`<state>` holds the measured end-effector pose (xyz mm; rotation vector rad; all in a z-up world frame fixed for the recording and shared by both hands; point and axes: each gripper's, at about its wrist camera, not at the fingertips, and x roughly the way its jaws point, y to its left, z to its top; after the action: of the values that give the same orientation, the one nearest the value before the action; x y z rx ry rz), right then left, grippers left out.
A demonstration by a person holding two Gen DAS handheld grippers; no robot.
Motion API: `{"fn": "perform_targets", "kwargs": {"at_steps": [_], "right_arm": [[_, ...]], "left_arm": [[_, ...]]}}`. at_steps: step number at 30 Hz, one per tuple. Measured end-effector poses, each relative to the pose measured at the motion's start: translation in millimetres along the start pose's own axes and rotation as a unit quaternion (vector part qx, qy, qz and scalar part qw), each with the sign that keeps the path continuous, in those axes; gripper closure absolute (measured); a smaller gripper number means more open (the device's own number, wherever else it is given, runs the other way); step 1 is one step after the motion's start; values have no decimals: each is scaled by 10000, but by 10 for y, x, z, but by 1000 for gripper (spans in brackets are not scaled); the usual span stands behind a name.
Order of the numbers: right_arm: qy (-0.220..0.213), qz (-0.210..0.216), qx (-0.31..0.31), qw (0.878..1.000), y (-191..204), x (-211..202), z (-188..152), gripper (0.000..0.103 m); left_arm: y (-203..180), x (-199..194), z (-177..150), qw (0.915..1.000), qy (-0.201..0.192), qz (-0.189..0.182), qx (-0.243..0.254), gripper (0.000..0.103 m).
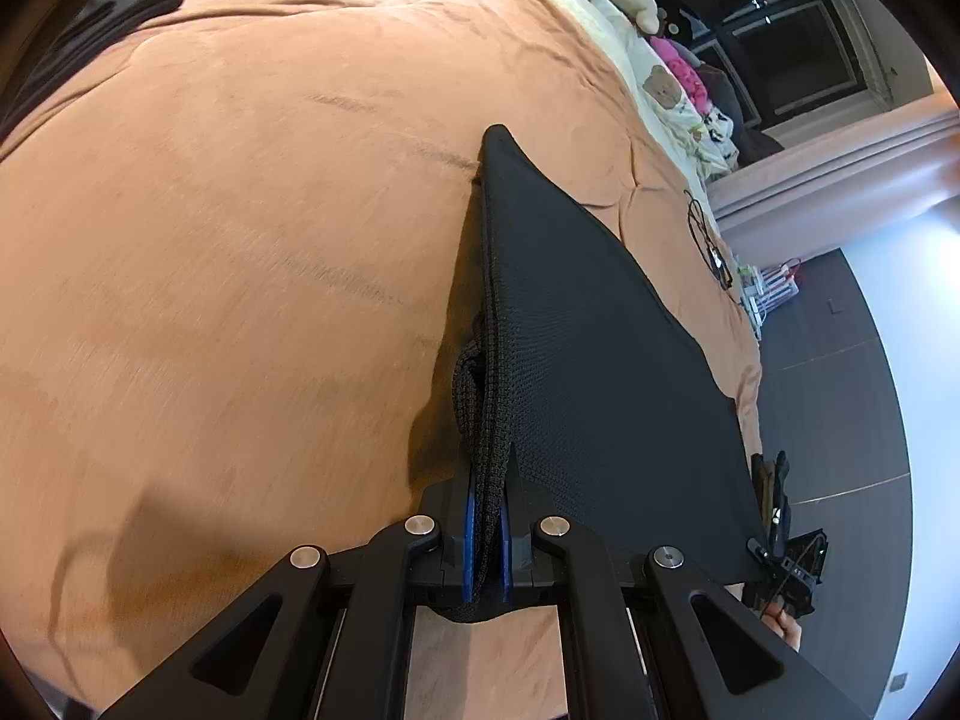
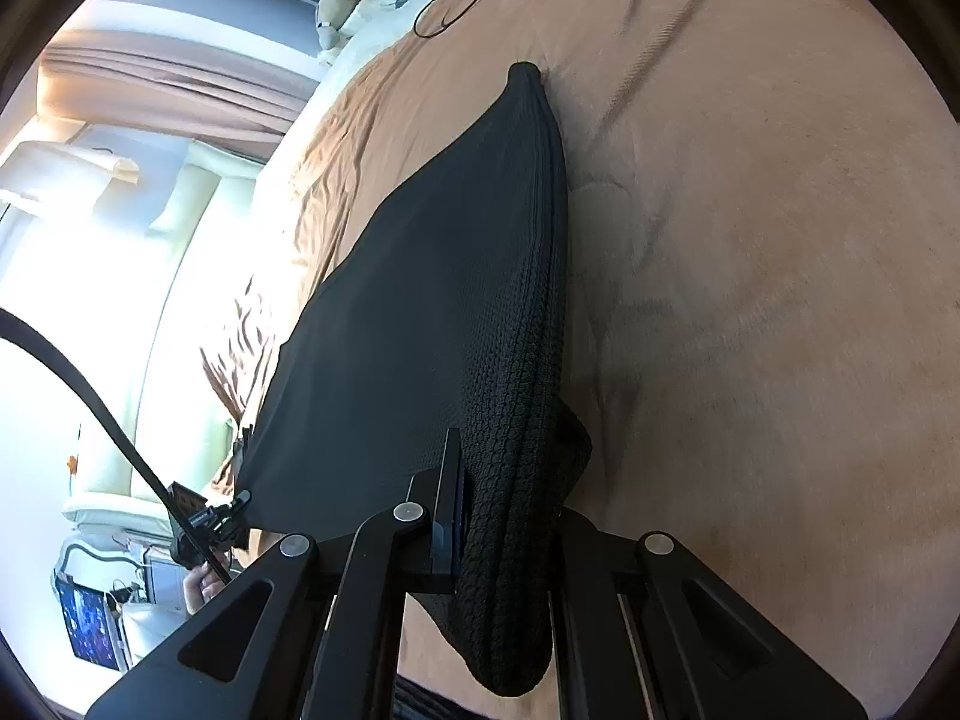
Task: Fold small clothes
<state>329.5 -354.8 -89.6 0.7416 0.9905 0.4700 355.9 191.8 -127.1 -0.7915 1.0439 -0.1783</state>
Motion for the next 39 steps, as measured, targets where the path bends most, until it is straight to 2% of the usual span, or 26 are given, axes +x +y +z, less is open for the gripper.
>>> {"fn": "perform_targets", "kwargs": {"at_steps": [16, 23, 26, 29, 30, 31, 32, 33, 34, 39], "right_arm": [[-28, -72, -81, 9999, -52, -248, -416, 100], [-91, -279, -264, 9992, -19, -352, -555, 100], [-71, -611, -420, 9972, 51, -354, -597, 99], [-67, -1026, -469, 9936, 65, -372, -618, 93], [-89, -1128, -476, 9924, 69, -402, -619, 83], [-135, -1227, -506, 9911, 90, -429, -627, 72], [-202, -1310, -553, 9896, 121, -464, -631, 66], [-263, -1378, -589, 9883, 149, -501, -629, 56], [-346, -1470, -633, 9865, 188, -554, -621, 53], [-672, -1924, -811, 9756, 402, -728, -624, 53]], "left_arm": [[46, -263, -353, 10000, -73, 13, 27, 98], [114, -327, -507, 9999, -103, -22, -4, 98], [143, -341, -568, 10000, -61, -45, -19, 95], [148, -343, -626, 9999, -98, 118, 35, 93], [161, -339, -655, 9999, -96, 119, 55, 91], [179, -334, -682, 9999, -92, 110, 52, 80], [201, -334, -703, 9999, -111, 100, 35, 67], [220, -339, -723, 9998, -142, 97, 25, 61], [243, -349, -744, 9998, -189, 103, 27, 58], [326, -378, -837, 9995, -307, -20, -83, 57]]}}
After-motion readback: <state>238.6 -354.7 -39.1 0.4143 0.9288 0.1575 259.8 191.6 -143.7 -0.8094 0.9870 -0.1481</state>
